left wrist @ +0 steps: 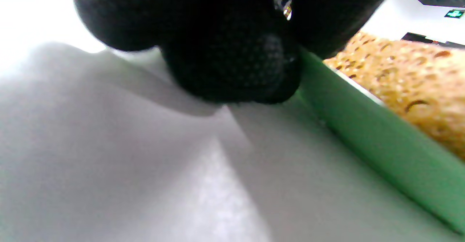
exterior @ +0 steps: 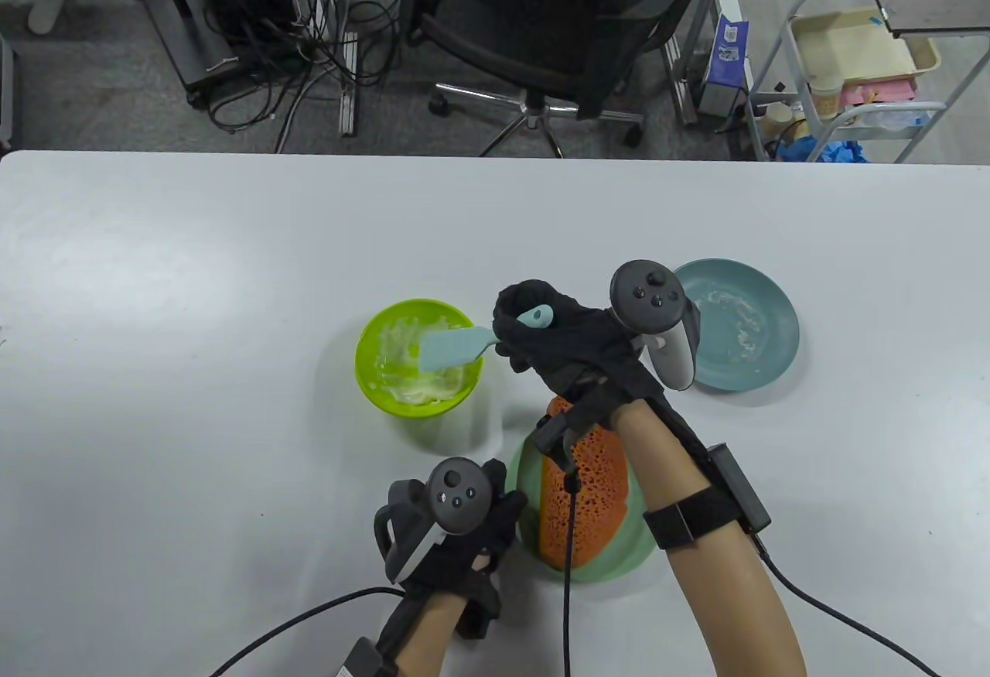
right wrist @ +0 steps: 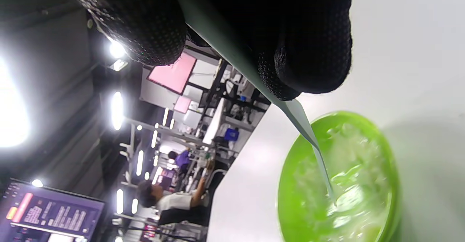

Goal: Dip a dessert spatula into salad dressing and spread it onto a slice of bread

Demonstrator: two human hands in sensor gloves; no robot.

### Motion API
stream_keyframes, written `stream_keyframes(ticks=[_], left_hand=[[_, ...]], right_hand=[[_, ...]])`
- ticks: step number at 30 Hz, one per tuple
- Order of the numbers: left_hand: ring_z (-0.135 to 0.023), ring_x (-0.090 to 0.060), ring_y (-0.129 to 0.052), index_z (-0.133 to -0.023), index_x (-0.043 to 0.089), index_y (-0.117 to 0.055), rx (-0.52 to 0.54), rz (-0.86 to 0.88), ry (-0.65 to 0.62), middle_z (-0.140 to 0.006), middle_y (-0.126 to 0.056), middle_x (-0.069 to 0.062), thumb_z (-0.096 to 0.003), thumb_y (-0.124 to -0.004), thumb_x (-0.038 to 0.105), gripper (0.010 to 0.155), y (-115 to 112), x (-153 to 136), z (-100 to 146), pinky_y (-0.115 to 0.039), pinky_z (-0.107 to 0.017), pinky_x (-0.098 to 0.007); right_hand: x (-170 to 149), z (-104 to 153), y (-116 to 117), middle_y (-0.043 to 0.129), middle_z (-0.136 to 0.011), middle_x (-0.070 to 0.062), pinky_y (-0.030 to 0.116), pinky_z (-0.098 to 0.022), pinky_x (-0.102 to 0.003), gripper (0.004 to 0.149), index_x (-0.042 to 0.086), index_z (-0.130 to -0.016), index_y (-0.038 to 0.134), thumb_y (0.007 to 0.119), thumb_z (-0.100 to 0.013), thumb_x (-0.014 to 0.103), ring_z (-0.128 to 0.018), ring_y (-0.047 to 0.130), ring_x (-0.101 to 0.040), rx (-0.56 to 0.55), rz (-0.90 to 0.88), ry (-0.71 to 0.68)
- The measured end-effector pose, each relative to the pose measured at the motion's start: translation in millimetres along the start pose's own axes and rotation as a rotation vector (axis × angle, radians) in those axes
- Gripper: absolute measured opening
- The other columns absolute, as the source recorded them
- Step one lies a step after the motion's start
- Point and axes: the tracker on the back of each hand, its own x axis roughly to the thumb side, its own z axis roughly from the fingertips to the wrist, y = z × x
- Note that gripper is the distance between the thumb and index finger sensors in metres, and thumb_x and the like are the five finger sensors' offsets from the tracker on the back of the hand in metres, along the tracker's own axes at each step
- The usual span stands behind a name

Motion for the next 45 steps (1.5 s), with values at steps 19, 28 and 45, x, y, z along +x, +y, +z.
stream_keyframes(ticks=[19,28,45], left_hand=[[-0.031,-0.011,-0.107,-0.093,0.01,-0.079,-0.004,0.008,0.001,-0.057,-0.103,0.003,-0.0504,-0.085,0.045,0.056,0,0,0,-0.092,-0.021,-0.027],[-0.031,-0.011,-0.107,-0.093,0.01,-0.079,-0.004,0.01,0.003,-0.057,-0.103,0.003,-0.0502,-0.085,0.045,0.056,0,-1,0,-0.092,-0.021,-0.027],[-0.031,-0.011,-0.107,-0.093,0.01,-0.079,-0.003,0.009,0.002,-0.057,-0.103,0.003,-0.0502,-0.085,0.045,0.056,1,-1,0,-0.093,-0.021,-0.027]], right_hand=[[-11,-11,23,0.069,-0.096,-0.02,0.091,-0.053,-0.043,0.051,0.018,-0.092,0.066,0.086,-0.048,0.036,-0.072,0.092,-0.043,0.088,-0.004,0.047],[-7,-5,10,0.07,-0.096,-0.02,0.089,-0.053,-0.044,0.049,0.018,-0.091,0.067,0.085,-0.05,0.035,-0.072,0.091,-0.043,0.053,0.041,0.062],[-7,14,-25,0.07,-0.097,-0.018,0.088,-0.054,-0.046,0.047,0.019,-0.092,0.067,0.084,-0.051,0.036,-0.073,0.089,-0.045,-0.03,-0.068,0.01]])
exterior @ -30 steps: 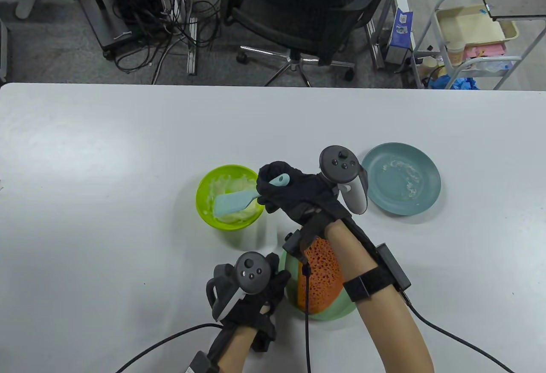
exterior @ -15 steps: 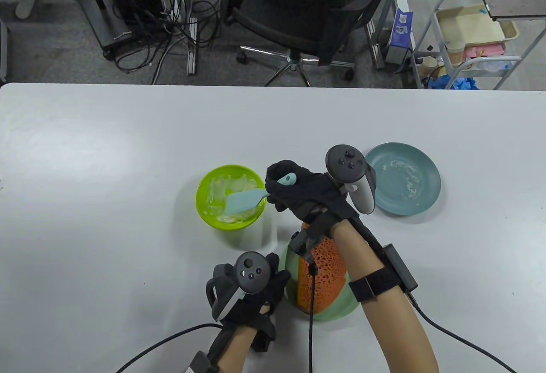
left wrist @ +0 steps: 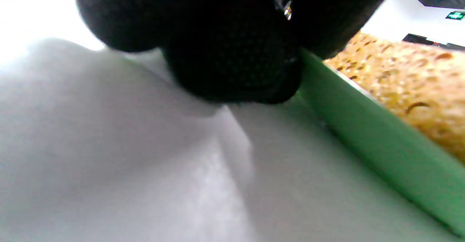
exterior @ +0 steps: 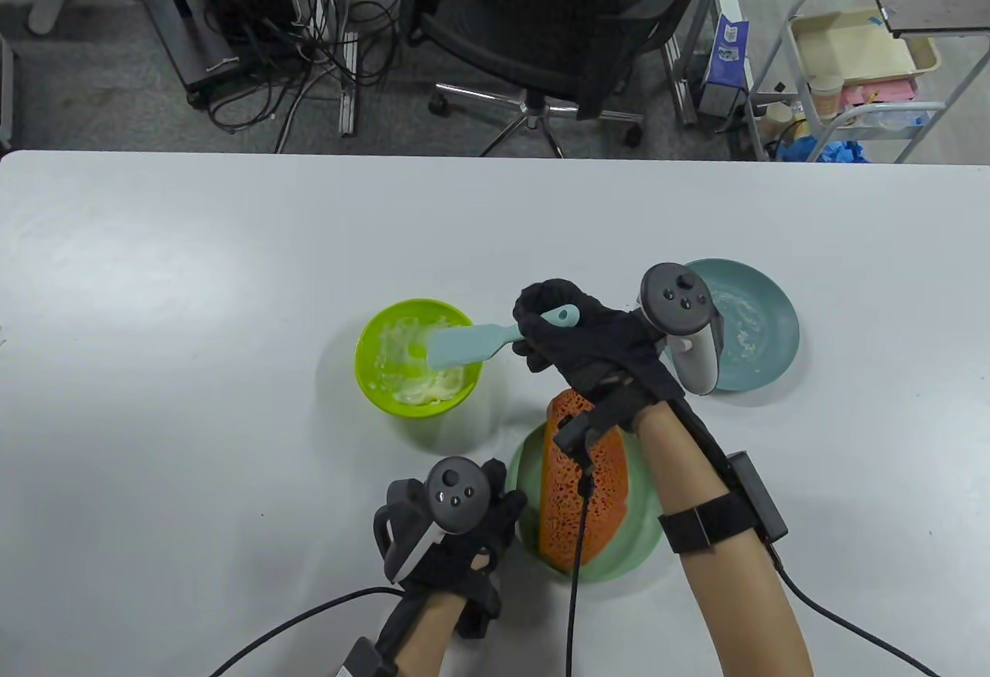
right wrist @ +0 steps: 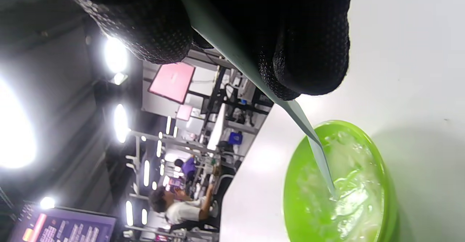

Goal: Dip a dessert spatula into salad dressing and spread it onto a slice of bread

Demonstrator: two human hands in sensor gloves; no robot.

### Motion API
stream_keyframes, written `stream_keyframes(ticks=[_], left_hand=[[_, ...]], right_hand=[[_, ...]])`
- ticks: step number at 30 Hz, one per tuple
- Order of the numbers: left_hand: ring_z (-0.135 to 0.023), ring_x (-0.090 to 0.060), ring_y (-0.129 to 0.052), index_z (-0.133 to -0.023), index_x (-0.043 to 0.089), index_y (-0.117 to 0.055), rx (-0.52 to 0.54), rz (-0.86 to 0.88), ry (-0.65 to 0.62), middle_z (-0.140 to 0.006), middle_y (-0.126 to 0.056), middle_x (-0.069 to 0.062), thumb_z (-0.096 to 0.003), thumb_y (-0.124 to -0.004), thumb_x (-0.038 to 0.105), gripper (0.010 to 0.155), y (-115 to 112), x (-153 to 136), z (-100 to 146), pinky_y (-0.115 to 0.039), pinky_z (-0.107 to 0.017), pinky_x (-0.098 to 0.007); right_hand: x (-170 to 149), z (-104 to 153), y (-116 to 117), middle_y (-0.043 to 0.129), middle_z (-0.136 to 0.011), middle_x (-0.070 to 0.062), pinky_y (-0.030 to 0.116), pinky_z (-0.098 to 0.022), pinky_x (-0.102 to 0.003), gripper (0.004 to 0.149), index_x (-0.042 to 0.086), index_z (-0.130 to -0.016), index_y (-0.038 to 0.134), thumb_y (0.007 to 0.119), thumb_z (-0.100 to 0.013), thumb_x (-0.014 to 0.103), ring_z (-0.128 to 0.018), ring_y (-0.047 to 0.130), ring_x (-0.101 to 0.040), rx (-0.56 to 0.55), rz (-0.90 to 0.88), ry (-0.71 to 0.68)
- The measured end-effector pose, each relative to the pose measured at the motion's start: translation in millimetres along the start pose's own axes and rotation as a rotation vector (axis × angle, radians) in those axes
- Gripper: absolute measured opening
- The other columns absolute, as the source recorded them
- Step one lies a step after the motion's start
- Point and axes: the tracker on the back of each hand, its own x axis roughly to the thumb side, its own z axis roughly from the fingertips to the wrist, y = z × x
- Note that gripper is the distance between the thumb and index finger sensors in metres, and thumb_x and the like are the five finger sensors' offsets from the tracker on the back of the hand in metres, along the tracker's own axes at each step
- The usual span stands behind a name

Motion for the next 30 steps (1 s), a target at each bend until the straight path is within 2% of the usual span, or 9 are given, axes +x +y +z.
stream_keyframes(ticks=[8,13,18,23,30], left_hand=[[-0.03,-0.011,-0.107,-0.093,0.01,-0.079,0.001,0.002,-0.001,-0.057,-0.103,0.003,-0.0503,-0.085,0.045,0.056,0,0,0,-0.092,-0.02,-0.026],[-0.031,-0.011,-0.107,-0.094,0.011,-0.079,0.0,0.01,-0.001,-0.057,-0.103,0.003,-0.0502,-0.085,0.045,0.056,0,-1,0,-0.092,-0.021,-0.026],[-0.031,-0.01,-0.107,-0.094,0.011,-0.079,0.002,0.009,-0.001,-0.057,-0.103,0.003,-0.0502,-0.085,0.045,0.056,0,-1,1,-0.092,-0.021,-0.026],[-0.03,-0.01,-0.107,-0.093,0.011,-0.079,-0.002,0.007,0.005,-0.056,-0.103,0.004,-0.0505,-0.085,0.046,0.055,0,-1,0,-0.092,-0.02,-0.026],[-0.03,-0.009,-0.106,-0.094,0.012,-0.078,-0.001,-0.002,0.007,-0.056,-0.102,0.004,-0.0508,-0.085,0.046,0.055,-1,-1,0,-0.091,-0.02,-0.026]], right_hand=[[-8,26,-35,0.075,-0.095,-0.015,0.09,-0.051,-0.045,0.045,0.022,-0.09,0.071,0.085,-0.05,0.037,-0.07,0.092,-0.045,-0.065,-0.121,-0.057],[-21,57,-63,0.083,-0.09,-0.013,0.093,-0.044,-0.044,0.043,0.023,-0.085,0.077,0.089,-0.046,0.037,-0.061,0.097,-0.044,-0.161,-0.206,-0.13],[-46,95,-90,0.085,-0.087,-0.013,0.093,-0.04,-0.043,0.043,0.022,-0.084,0.078,0.087,-0.046,0.04,-0.056,0.098,-0.044,-0.269,-0.325,-0.201],[-85,135,-115,0.086,-0.081,-0.016,0.092,-0.035,-0.043,0.044,0.019,-0.083,0.077,0.079,-0.047,0.044,-0.05,0.098,-0.044,-0.4,-0.423,-0.252],[-119,158,-123,0.09,-0.075,-0.017,0.093,-0.029,-0.044,0.041,0.018,-0.077,0.081,0.083,-0.044,0.043,-0.044,0.099,-0.045,-0.479,-0.426,-0.251]])
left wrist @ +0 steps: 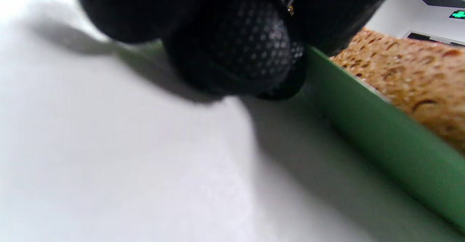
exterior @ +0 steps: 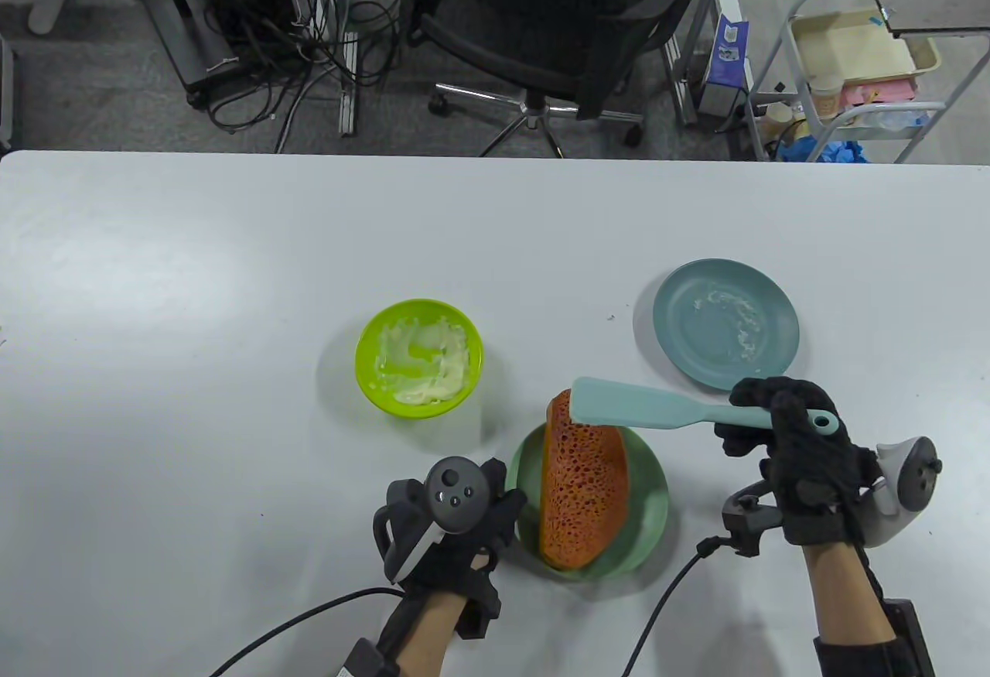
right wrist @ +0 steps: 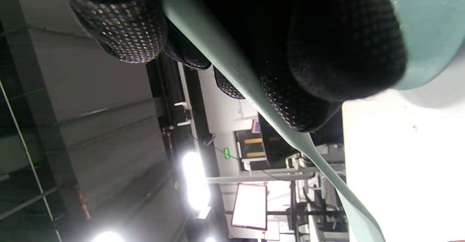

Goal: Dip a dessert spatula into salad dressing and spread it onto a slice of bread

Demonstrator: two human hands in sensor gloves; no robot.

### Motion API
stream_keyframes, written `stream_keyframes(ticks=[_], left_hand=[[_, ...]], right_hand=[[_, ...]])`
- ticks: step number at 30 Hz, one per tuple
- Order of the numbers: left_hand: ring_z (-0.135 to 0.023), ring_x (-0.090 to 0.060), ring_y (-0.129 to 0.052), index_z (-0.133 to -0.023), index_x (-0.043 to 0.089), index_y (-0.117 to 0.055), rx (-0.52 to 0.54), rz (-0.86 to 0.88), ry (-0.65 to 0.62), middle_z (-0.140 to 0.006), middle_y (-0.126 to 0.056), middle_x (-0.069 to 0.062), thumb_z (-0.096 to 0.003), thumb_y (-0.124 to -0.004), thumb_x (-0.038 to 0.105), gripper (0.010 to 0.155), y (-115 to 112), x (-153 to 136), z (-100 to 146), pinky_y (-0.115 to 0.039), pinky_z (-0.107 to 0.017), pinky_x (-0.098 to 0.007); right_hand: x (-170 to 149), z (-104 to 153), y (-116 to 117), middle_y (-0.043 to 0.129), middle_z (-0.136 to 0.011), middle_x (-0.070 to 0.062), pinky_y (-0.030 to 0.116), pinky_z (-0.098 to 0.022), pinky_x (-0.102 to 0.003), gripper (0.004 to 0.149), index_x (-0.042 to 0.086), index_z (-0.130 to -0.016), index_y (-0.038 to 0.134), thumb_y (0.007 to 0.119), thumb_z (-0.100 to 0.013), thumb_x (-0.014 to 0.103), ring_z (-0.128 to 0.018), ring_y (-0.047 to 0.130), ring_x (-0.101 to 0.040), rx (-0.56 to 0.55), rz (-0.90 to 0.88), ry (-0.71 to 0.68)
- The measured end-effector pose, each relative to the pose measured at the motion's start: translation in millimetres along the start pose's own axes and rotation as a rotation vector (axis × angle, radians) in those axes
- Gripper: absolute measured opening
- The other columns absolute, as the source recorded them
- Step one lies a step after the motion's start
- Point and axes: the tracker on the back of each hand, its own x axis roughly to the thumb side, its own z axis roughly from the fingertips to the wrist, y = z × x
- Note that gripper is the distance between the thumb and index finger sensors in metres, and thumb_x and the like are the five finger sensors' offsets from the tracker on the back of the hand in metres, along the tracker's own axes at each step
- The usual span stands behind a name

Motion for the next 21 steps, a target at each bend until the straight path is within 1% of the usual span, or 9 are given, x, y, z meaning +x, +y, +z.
stream_keyframes(ticks=[5,10,21], left_hand=[[-0.03,-0.009,-0.106,-0.094,0.013,-0.078,-0.005,0.007,0.002,-0.056,-0.102,0.005,-0.0505,-0.085,0.046,0.056,0,-1,0,-0.092,-0.02,-0.025],[-0.03,-0.009,-0.106,-0.094,0.012,-0.078,-0.005,0.007,0.002,-0.056,-0.102,0.005,-0.0503,-0.085,0.046,0.056,0,-1,-1,-0.092,-0.021,-0.025],[-0.03,-0.008,-0.106,-0.095,0.013,-0.077,-0.012,0.006,0.0,-0.056,-0.102,0.006,-0.0506,-0.085,0.046,0.056,0,-1,-1,-0.092,-0.02,-0.025]], right_hand=[[-9,2,-2,0.092,-0.073,-0.018,0.094,-0.028,-0.043,0.041,0.017,-0.076,0.083,0.082,-0.044,0.043,-0.042,0.1,-0.045,0.014,0.004,0.01],[-19,5,2,0.092,-0.074,-0.018,0.096,-0.028,-0.043,0.041,0.018,-0.075,0.084,0.087,-0.042,0.042,-0.043,0.102,-0.045,0.027,0.033,0.033],[-26,7,1,0.092,-0.075,-0.017,0.097,-0.03,-0.042,0.042,0.017,-0.076,0.083,0.088,-0.042,0.041,-0.045,0.102,-0.044,-0.004,0.051,0.078]])
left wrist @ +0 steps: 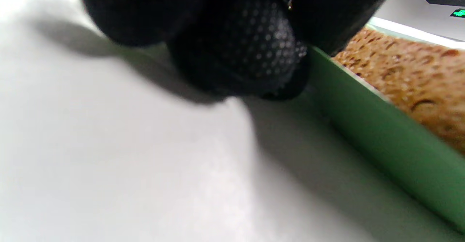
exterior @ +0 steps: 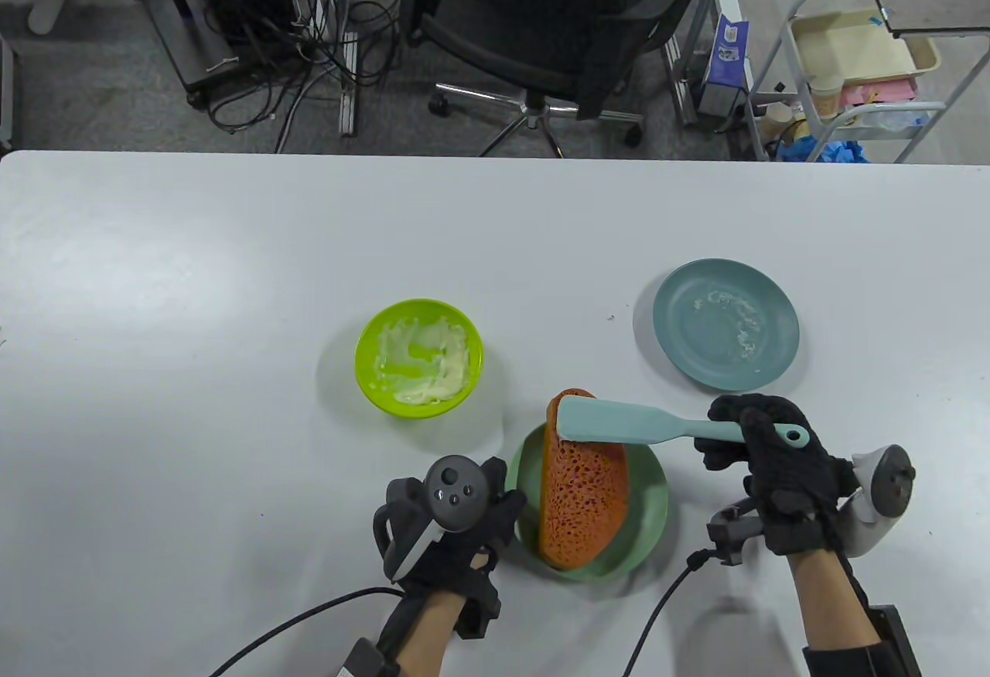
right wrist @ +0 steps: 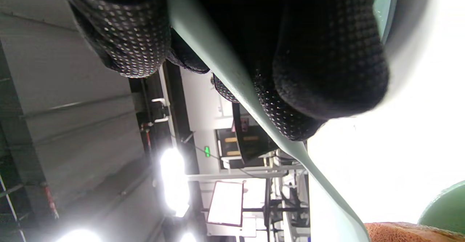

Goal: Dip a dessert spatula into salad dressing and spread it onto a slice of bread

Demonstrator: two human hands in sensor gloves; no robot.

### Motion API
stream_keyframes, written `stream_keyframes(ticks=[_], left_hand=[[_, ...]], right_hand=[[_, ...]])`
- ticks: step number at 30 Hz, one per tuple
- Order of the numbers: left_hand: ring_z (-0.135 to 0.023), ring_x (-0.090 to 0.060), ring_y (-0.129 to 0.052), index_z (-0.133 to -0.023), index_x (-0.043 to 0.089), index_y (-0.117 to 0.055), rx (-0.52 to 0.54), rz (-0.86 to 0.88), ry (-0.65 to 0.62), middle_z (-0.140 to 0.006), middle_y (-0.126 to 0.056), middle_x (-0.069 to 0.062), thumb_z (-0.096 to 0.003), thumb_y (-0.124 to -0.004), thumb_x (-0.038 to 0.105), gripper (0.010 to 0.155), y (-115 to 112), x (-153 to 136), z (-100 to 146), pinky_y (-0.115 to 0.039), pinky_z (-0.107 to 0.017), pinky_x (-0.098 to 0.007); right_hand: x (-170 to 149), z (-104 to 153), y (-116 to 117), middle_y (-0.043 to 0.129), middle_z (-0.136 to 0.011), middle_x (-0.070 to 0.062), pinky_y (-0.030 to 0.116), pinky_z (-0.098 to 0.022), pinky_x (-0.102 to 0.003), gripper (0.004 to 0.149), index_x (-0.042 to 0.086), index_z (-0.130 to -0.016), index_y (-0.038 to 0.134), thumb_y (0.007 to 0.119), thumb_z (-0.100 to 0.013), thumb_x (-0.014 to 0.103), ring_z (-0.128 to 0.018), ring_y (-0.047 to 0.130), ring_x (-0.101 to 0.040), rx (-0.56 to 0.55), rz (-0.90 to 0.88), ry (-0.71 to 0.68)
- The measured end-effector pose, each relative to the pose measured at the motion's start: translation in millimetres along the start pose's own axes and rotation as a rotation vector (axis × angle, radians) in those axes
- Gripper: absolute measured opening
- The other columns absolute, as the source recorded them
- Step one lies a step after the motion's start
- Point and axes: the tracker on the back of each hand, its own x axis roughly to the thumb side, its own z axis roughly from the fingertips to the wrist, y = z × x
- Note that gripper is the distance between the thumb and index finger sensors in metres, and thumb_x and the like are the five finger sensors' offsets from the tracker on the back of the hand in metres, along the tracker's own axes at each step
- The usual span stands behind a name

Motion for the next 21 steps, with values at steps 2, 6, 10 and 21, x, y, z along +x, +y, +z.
stream_keyframes(ticks=[2,6,10,21], left_hand=[[-0.03,-0.008,-0.106,-0.095,0.013,-0.077,-0.002,0.0,-0.001,-0.056,-0.102,0.006,-0.0507,-0.085,0.045,0.056,0,0,0,-0.092,-0.02,-0.025],[-0.03,-0.008,-0.106,-0.095,0.013,-0.076,-0.005,0.002,-0.002,-0.056,-0.102,0.006,-0.0506,-0.085,0.045,0.056,0,0,-1,-0.092,-0.02,-0.024],[-0.03,-0.007,-0.106,-0.095,0.013,-0.076,-0.009,0.006,0.0,-0.056,-0.102,0.006,-0.0507,-0.085,0.045,0.056,0,0,-1,-0.092,-0.02,-0.024],[-0.03,-0.007,-0.106,-0.096,0.013,-0.075,-0.013,0.011,0.002,-0.056,-0.102,0.006,-0.0508,-0.085,0.045,0.056,-1,0,-1,-0.092,-0.021,-0.024]], right_hand=[[-1,0,-1,0.091,-0.076,-0.018,0.097,-0.031,-0.043,0.041,0.018,-0.076,0.083,0.087,-0.043,0.04,-0.046,0.102,-0.044,-0.007,0.007,0.007],[-2,0,-3,0.09,-0.077,-0.018,0.095,-0.033,-0.043,0.04,0.018,-0.077,0.082,0.087,-0.043,0.04,-0.049,0.102,-0.043,-0.013,0.036,0.023],[0,0,-4,0.09,-0.076,-0.019,0.094,-0.032,-0.044,0.039,0.017,-0.077,0.082,0.085,-0.044,0.039,-0.048,0.101,-0.043,-0.021,0.056,0.025],[11,1,-15,0.088,-0.076,-0.02,0.091,-0.031,-0.046,0.039,0.015,-0.077,0.082,0.084,-0.046,0.039,-0.047,0.099,-0.045,-0.032,0.046,-0.01]])
